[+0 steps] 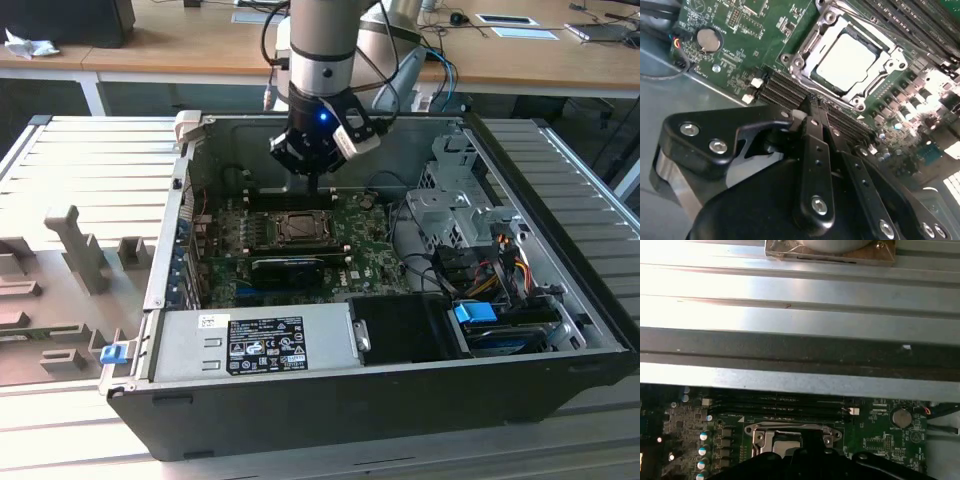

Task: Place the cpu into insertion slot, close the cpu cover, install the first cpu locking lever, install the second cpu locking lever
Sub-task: 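Install the second cpu locking lever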

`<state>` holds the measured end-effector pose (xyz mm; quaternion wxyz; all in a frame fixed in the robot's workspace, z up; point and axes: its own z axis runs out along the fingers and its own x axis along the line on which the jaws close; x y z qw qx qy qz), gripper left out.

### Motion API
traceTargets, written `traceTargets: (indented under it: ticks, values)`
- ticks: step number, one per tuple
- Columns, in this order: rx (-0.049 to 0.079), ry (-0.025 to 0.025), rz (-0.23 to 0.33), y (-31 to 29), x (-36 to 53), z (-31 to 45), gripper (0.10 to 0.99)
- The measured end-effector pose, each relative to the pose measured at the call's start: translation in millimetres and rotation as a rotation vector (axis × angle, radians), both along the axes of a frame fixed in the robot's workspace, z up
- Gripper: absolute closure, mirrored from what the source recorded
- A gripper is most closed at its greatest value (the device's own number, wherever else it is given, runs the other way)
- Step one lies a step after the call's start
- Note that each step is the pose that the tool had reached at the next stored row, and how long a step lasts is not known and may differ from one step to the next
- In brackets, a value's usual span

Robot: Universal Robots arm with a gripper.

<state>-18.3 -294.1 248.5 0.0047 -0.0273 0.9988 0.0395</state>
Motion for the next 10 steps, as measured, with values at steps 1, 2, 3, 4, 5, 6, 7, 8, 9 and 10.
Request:
traceTargets:
  ticks: [1, 2, 3, 4, 5, 6, 7, 8, 9, 10]
  values:
    - [0.0, 0.0001, 0.0, -4.4, -0.4, -0.1, 0.98]
    - [0.0, 0.0002, 0.0, -7.6, -0.5, -0.2, 0.98]
    - [0.0, 0.0003, 0.0, -10.4, -0.6, -0.3, 0.98]
    - [0.0, 0.0004, 0.0, -14.0, -0.7, -0.6, 0.98]
    - [0.0, 0.0005, 0.0, -18.6, -0.9, -1.0, 0.98]
    - [0.0, 0.0011, 0.0, -29.7, -1.0, -2.7, 0.98]
    - [0.0, 0.0026, 0.0, -43.8, -0.9, -5.5, 0.98]
    - [0.0, 0.0048, 0.0, -55.5, -1.0, -8.9, 0.98]
    - [0.0, 0.0067, 0.002, -61.9, -1.0, -11.5, 0.98]
    - [0.0, 0.0075, 0.002, -65.5, -1.3, -12.7, 0.98]
